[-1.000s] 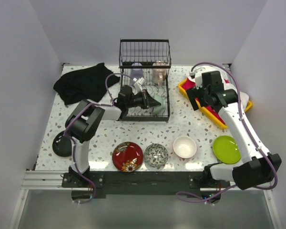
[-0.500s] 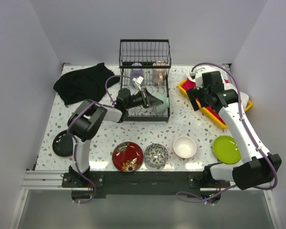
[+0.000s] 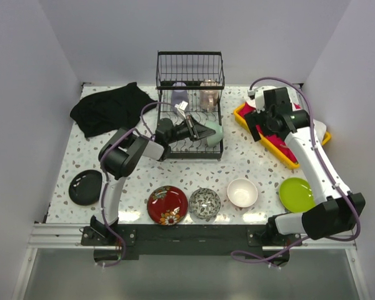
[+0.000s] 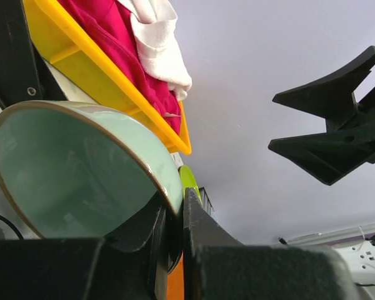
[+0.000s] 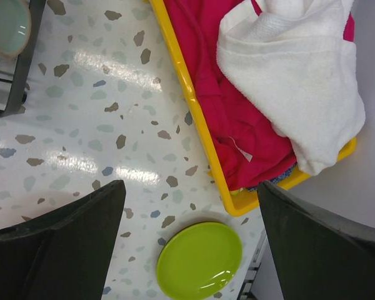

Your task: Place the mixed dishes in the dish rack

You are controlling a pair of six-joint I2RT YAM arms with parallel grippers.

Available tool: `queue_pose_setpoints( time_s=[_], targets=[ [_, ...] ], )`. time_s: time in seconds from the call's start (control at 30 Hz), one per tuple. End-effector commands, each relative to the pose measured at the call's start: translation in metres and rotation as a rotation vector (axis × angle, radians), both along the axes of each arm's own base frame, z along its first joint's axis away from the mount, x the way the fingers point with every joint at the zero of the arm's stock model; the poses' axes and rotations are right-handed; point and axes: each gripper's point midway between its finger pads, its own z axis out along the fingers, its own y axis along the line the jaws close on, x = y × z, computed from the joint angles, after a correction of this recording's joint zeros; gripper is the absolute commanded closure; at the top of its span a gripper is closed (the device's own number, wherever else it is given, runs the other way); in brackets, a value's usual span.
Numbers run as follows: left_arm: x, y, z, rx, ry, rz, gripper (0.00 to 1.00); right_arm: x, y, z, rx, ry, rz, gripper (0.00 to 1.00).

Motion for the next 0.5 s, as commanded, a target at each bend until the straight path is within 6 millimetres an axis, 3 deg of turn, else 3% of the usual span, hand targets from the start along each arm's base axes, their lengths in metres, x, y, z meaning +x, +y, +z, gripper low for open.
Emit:
queue_pose_setpoints(
  time_s=[0.0,0.47],
  targets=[
    [0.008,0.003,0.015,-0.036,-0.065,0.027,1.00,0.009,-0.001,0.013,-0.006,-0.031,0.003,0.10],
    [0.001,0.011,-0.017,0.097,-0.061,-0.008,1.00,0.019,0.007,0.003,0.024,-0.024,0.006,0.10]
  ],
)
